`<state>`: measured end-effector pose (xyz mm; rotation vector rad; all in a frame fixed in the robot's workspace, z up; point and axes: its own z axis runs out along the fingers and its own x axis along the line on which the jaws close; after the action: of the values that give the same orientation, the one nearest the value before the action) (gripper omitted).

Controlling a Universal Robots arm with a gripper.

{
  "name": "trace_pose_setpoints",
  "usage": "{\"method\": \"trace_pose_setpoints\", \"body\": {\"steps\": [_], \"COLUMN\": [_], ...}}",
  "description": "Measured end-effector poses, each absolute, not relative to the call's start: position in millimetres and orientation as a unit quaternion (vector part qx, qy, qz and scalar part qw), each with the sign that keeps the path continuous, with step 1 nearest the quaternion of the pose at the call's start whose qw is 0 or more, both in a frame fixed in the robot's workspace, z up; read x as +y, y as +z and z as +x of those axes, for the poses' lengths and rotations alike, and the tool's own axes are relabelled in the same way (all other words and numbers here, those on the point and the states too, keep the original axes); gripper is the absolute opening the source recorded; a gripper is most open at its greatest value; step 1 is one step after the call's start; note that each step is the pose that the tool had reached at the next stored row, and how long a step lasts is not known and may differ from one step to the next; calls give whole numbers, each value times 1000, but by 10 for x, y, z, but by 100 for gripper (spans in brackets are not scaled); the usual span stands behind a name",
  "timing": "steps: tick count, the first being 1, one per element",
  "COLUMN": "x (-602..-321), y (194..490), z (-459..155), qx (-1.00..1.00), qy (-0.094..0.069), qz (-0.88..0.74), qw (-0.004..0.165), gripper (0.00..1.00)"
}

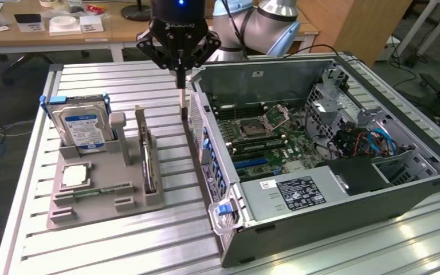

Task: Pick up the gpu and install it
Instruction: 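Reach for the gpu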

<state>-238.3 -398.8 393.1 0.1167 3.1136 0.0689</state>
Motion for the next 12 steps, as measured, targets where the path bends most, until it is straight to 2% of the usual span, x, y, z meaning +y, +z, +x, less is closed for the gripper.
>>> {"method": "trace_pose_setpoints", "body": {"steps": [12], "x": [-3988], "y": [3930], "z": [-2537], "qx": [999], "qy": [22], "qz": [37], "qw": [12], "gripper": [11]}}
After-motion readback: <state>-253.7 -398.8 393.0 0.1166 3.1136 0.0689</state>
